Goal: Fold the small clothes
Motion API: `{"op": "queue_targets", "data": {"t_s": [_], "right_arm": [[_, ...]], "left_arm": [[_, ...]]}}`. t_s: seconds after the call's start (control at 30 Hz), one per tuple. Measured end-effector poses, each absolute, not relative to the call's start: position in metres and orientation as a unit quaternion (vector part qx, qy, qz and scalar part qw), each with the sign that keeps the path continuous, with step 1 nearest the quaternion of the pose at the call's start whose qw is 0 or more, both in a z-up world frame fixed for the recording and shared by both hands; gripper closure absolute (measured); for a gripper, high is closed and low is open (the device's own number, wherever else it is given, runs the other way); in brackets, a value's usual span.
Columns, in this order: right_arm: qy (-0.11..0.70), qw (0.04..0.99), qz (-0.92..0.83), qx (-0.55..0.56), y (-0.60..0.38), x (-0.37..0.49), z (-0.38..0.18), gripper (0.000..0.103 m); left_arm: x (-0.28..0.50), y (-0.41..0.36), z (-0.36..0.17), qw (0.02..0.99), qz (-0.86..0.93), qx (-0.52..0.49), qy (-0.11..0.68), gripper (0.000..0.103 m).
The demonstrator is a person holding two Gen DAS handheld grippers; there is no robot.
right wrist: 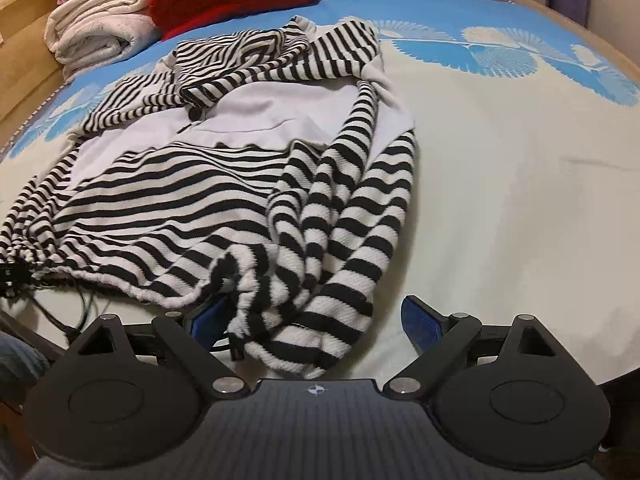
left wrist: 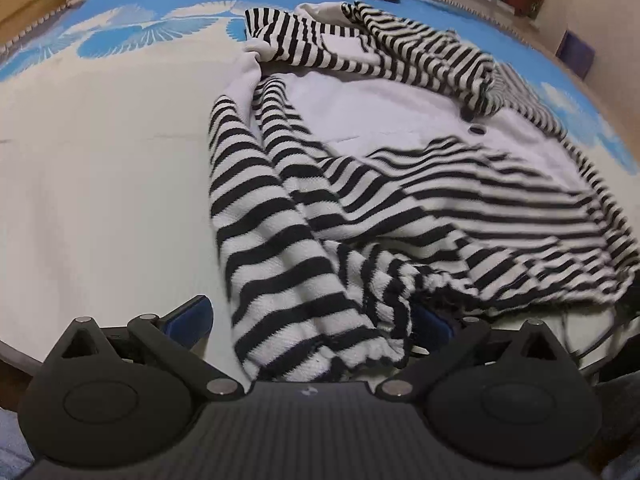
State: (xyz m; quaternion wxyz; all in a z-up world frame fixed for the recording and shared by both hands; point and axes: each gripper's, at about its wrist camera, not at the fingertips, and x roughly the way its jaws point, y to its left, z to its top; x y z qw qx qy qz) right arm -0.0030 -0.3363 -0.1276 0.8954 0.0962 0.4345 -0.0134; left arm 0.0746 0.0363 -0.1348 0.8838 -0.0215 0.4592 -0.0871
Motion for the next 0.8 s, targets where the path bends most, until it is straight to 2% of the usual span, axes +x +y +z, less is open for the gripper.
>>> {"op": "queue_targets", "data": {"t_s": [0.17, 0.3, 0.43, 0.7, 0.77, 0.8], "right_arm": [[0.409, 0.893, 0.024, 0.186, -0.349, -0.01, -0.116, 0.011], [0.397, 0.888, 0.038, 0.228, -0.354, -0.012, -0.112, 0.01], [0.419, 0.882, 0.004, 0.215, -0.353, 0.002, -0.12, 0.01], [0.437, 0.888, 0.002, 0.145, -0.335, 0.013, -0.13, 0.01], [0.43, 0.891, 0.001, 0.144, -0.335, 0.013, -0.129, 0.027], [0.429, 0.892, 0.003, 0.142, -0.335, 0.013, -0.128, 0.045]], "left_arm": [[0.068, 0.053, -0.119, 0.875, -0.137, -0.118, 0.448, 0.0], [0.07, 0.064, -0.109, 0.886, -0.108, -0.121, 0.434, 0.0], [0.098, 0.07, -0.131, 0.864, -0.064, -0.137, 0.48, 0.0], [0.095, 0.037, -0.131, 0.866, -0.115, -0.081, 0.48, 0.0], [0.092, 0.032, -0.132, 0.866, -0.119, -0.074, 0.48, 0.0], [0.09, 0.032, -0.133, 0.866, -0.117, -0.075, 0.479, 0.0]]}}
